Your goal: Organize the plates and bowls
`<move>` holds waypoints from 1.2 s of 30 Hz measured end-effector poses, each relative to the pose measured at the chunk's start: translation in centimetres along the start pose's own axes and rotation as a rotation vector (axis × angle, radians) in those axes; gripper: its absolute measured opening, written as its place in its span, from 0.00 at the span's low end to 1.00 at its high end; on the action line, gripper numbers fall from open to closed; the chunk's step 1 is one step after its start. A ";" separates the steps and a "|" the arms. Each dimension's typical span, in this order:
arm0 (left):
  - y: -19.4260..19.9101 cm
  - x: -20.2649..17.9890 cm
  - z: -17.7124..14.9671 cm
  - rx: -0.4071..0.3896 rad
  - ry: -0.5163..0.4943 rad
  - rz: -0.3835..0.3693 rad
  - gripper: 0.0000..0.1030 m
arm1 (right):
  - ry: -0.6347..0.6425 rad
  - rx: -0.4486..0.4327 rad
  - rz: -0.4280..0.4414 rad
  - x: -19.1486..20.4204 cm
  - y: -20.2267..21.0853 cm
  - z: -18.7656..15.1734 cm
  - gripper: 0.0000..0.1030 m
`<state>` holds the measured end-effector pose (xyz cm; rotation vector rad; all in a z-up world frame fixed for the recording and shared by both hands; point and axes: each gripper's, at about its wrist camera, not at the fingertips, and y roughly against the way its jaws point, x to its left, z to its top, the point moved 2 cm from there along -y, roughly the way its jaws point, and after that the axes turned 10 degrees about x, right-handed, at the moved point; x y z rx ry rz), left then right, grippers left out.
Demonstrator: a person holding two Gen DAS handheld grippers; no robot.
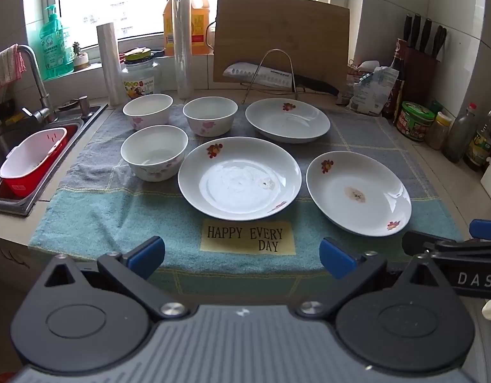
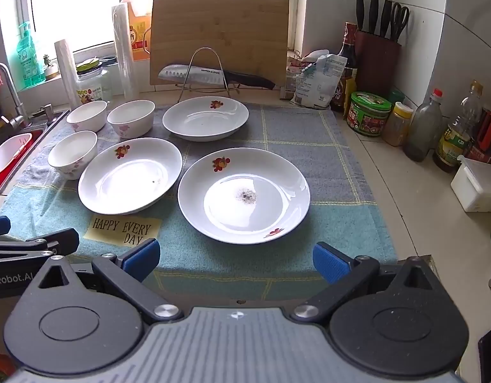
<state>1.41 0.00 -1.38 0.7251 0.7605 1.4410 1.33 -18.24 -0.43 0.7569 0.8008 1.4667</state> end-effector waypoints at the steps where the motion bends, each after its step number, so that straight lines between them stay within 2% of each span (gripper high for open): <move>1: 0.0 0.0 0.0 0.000 0.002 -0.004 0.99 | 0.000 0.000 0.000 0.0 0.0 0.0 1.00; 36: 0.0 -0.2 0.3 -0.003 0.002 -0.004 0.99 | -0.007 -0.005 -0.009 -0.2 -0.2 0.4 1.00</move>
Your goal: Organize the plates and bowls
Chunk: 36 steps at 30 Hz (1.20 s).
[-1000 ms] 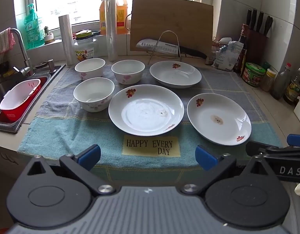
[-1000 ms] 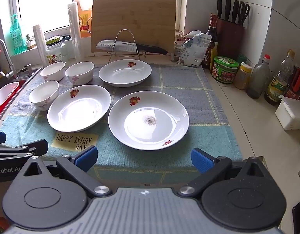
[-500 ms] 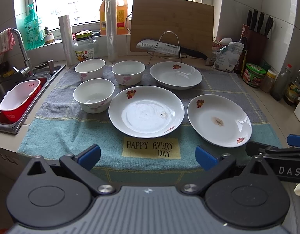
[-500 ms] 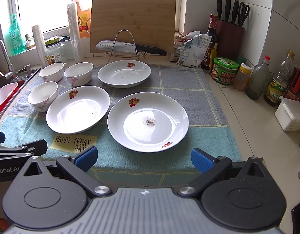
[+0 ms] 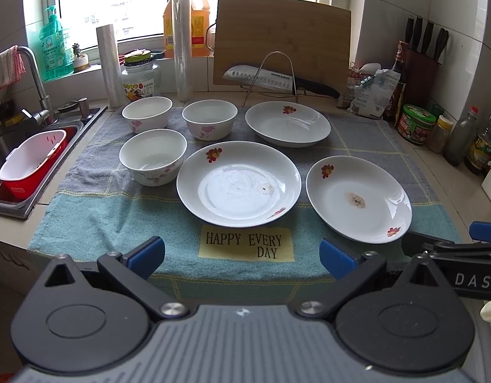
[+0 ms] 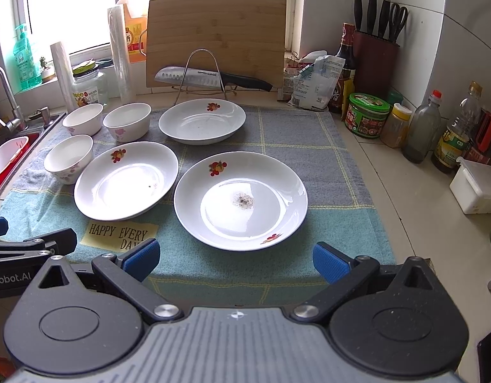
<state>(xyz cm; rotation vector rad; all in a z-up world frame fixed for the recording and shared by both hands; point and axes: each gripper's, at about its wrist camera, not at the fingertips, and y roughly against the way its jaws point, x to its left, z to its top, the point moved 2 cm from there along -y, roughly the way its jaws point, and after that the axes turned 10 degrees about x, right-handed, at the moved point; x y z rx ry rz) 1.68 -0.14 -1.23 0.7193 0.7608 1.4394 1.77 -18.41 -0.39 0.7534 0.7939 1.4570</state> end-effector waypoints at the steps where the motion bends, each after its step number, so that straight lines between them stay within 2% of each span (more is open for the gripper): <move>1: 0.1 0.0 0.0 0.000 0.001 0.000 0.99 | 0.000 -0.001 0.000 0.0 0.0 0.0 1.00; 25: 0.8 -0.2 0.3 -0.009 0.004 -0.016 0.99 | 0.000 -0.015 -0.006 -0.4 0.4 -0.1 1.00; 36: 0.5 -0.2 0.7 -0.022 -0.015 -0.018 0.99 | 0.008 -0.052 0.029 -0.6 0.7 0.3 1.00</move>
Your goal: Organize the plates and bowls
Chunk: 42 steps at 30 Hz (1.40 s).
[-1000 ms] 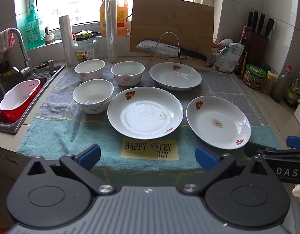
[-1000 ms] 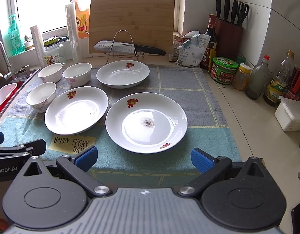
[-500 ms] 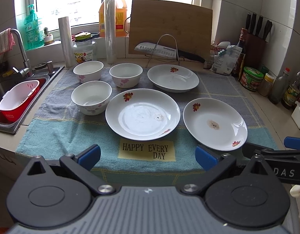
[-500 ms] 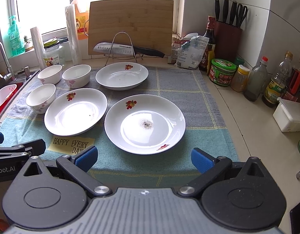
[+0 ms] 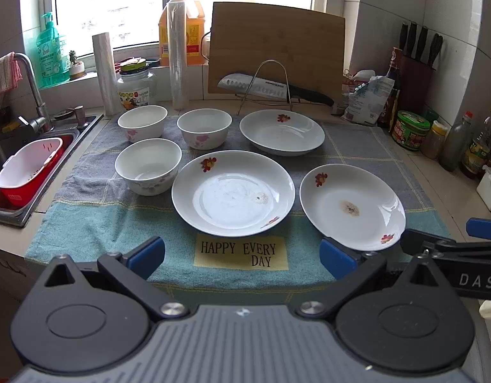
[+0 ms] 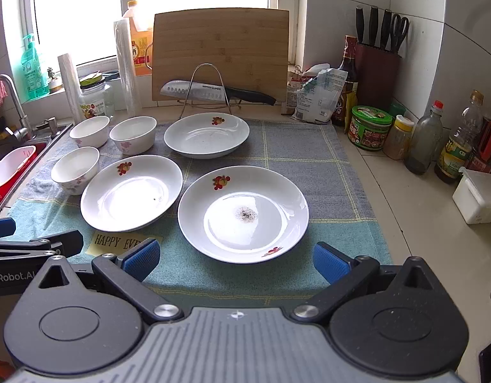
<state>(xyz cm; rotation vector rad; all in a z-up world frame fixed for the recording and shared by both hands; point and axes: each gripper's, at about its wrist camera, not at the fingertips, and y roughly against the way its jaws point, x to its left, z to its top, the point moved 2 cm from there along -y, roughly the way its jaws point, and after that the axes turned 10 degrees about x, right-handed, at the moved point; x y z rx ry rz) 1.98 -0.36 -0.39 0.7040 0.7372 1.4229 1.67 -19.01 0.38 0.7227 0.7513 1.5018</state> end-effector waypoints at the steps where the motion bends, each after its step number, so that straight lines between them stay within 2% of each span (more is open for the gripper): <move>1: -0.1 0.0 0.0 -0.002 -0.002 -0.008 0.99 | 0.000 -0.004 0.001 -0.1 0.0 0.0 1.00; 5: -0.5 0.1 0.2 -0.011 -0.005 -0.044 0.99 | 0.005 -0.025 0.020 -0.5 -0.1 0.0 1.00; 9: -1.2 -0.4 0.2 -0.014 -0.038 -0.045 0.99 | 0.015 -0.044 0.027 -1.1 -0.7 -0.3 1.00; 21: -4.8 -1.1 0.2 0.011 -0.126 -0.090 0.99 | 0.075 -0.080 0.081 -2.4 -4.7 -1.6 1.00; 31: -7.8 -1.2 1.1 0.071 -0.212 -0.147 0.99 | 0.068 0.008 0.084 -3.0 -10.7 -3.2 1.00; 40: -9.3 -1.4 2.7 0.093 -0.265 -0.211 0.99 | 0.067 0.039 0.059 -3.2 -14.2 -2.8 1.00; 42: -9.6 -1.6 3.2 0.095 -0.284 -0.217 0.99 | 0.106 0.028 0.037 -2.8 -14.5 -2.8 1.00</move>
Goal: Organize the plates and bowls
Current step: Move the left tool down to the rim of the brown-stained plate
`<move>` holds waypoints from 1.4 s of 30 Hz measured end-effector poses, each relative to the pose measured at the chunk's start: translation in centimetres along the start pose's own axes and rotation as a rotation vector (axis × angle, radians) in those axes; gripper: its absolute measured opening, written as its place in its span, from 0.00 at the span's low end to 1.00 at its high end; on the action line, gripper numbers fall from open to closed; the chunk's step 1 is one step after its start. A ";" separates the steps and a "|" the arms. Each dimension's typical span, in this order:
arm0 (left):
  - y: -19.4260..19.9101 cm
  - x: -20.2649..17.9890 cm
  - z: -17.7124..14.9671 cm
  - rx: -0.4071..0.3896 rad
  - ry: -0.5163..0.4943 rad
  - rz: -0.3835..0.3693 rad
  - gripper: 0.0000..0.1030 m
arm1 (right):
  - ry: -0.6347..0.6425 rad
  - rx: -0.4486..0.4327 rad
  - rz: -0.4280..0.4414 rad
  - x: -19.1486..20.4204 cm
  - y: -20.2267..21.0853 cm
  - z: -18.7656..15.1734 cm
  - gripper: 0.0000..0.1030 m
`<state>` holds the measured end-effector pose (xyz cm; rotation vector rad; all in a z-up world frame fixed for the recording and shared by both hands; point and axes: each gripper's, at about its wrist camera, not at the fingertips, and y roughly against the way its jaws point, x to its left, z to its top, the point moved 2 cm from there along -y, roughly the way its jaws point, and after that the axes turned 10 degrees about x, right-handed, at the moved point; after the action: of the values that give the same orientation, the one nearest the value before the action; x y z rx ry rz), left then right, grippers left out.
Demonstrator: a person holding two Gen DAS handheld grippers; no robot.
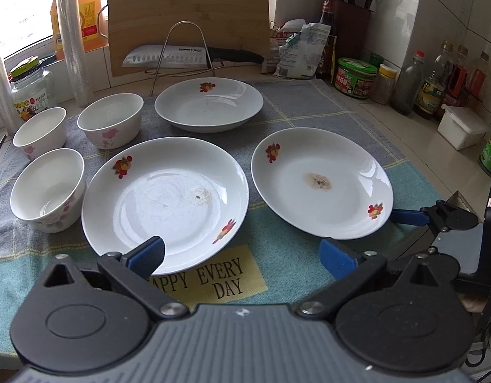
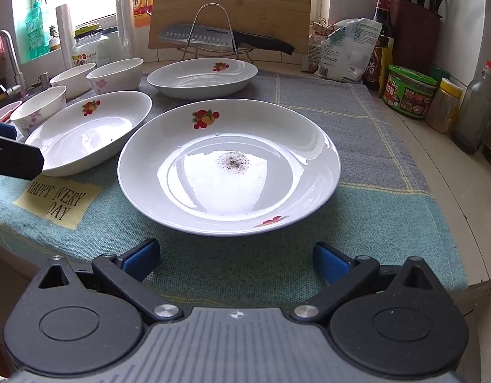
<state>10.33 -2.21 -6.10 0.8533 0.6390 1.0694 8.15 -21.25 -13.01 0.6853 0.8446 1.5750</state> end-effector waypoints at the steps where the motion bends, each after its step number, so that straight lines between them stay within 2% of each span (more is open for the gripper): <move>1: -0.1 0.1 0.3 0.002 -0.006 -0.002 0.99 | 0.020 -0.008 0.005 0.1 -0.1 0.1 1.00; 7: -1.6 0.7 2.7 0.033 -0.042 -0.052 0.99 | 0.049 -0.062 0.039 0.0 -0.5 0.2 1.00; 9: -2.4 0.8 3.7 0.058 -0.071 -0.105 0.99 | 0.043 -0.067 0.037 -0.1 -0.6 0.3 1.00; 11: -3.2 0.8 4.5 0.074 -0.092 -0.126 0.99 | 0.038 -0.082 0.032 0.0 -0.6 0.2 1.00; 14: -4.1 0.9 5.6 0.065 -0.133 -0.143 0.99 | 0.037 -0.099 0.033 -0.1 -0.6 0.0 1.00; 18: -4.9 0.7 7.8 0.041 -0.228 -0.160 0.99 | 0.027 -0.104 0.025 -0.1 -0.7 0.3 1.00; 24: -6.5 -0.2 10.5 0.036 -0.374 -0.234 0.99 | -0.009 -0.093 -0.010 0.3 -0.7 0.3 1.00; 30: -8.9 -1.7 12.3 0.115 -0.438 -0.297 0.99 | -0.028 -0.052 -0.022 0.4 -0.6 0.6 1.00; 42: -14.1 -4.0 13.6 0.249 -0.505 -0.284 0.99 | 0.013 -0.028 0.012 -0.1 -0.9 1.2 1.00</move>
<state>26.51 -12.97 -10.61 1.1588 0.4498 0.4920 9.60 -21.08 -13.05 0.6616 0.8277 1.6009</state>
